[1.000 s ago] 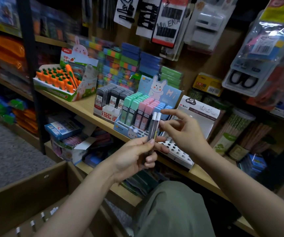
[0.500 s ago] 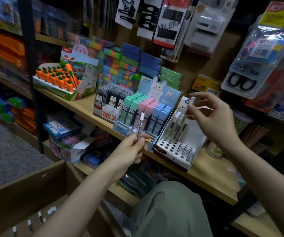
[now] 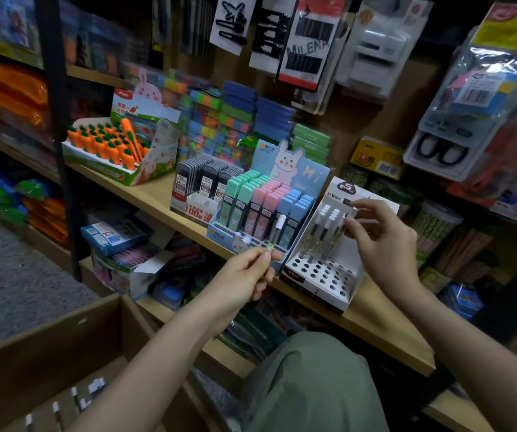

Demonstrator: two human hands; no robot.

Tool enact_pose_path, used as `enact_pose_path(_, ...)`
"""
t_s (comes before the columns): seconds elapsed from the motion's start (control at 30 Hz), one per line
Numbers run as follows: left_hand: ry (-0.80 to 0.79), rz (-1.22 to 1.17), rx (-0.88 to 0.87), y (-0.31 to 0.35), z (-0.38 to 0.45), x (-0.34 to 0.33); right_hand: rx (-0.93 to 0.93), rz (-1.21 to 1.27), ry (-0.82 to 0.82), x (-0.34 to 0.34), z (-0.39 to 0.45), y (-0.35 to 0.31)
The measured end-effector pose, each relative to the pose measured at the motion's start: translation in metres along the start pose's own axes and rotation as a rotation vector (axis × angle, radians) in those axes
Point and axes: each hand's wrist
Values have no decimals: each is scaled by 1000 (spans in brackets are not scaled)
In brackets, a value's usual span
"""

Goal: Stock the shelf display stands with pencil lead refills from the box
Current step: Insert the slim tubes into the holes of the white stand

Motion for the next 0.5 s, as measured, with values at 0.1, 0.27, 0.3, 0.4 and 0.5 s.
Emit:
enact_pose_path(0.1, 27, 14, 16, -2, 2, 1, 11, -9, -11, 0, 1, 0)
enact_pose_path(0.27, 27, 54, 49, -5, 6, -2, -12, -61, -31, -1, 6, 4)
enact_pose_path(0.3, 21, 66, 50, -6, 6, -2, -9, -80, -30, -3, 7, 5)
enact_pose_path(0.4, 16, 96, 46, -7, 7, 0, -6, -127, -47, -9, 8, 7)
enact_pose_path(0.5, 27, 78, 39, -9, 8, 2, -27, -134, -43, -13, 5, 9)
Point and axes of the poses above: each hand's wrist, its own z-axis towards the middle knuckle, its own x-axis out of the back of the hand, y = z × x, and after that the axes turned 14 degrees about x, right-handed
